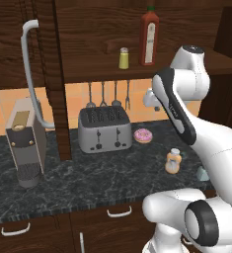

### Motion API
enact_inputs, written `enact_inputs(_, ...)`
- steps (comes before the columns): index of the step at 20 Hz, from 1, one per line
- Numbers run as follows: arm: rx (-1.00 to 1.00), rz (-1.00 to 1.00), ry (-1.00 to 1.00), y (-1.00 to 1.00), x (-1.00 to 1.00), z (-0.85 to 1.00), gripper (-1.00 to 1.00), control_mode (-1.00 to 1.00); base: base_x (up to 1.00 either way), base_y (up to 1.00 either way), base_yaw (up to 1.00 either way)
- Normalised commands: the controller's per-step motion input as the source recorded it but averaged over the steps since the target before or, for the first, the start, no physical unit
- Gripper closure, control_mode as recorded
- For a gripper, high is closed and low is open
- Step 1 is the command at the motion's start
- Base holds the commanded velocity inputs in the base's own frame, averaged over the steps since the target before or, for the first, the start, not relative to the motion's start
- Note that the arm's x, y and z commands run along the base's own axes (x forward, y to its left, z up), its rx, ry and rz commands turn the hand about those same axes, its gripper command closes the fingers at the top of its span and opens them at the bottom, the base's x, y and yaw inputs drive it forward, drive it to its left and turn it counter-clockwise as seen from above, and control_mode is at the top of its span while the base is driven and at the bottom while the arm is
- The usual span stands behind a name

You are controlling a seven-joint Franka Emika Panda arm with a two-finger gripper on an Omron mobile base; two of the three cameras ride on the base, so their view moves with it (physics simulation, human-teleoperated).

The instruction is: Put the shaker and condiment bottle from the counter next to their counterparts in the cabinet.

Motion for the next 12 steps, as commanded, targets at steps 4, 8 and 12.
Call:
enact_inputs(4,-0.05,0.00,0.00,-0.04,-0.11,0.00,-1.00,-1.00,0.00,0.00,0.00)
enact_inputs(8,-0.12,0.00,0.00,-0.25,-0.24,0.00,-1.00,-1.00,0.00,0.00,0.00)
enact_inputs(12,-0.15,0.00,-0.03,-0.23,-0.25,0.00,-1.00,-1.00,0.00,0.00,0.00)
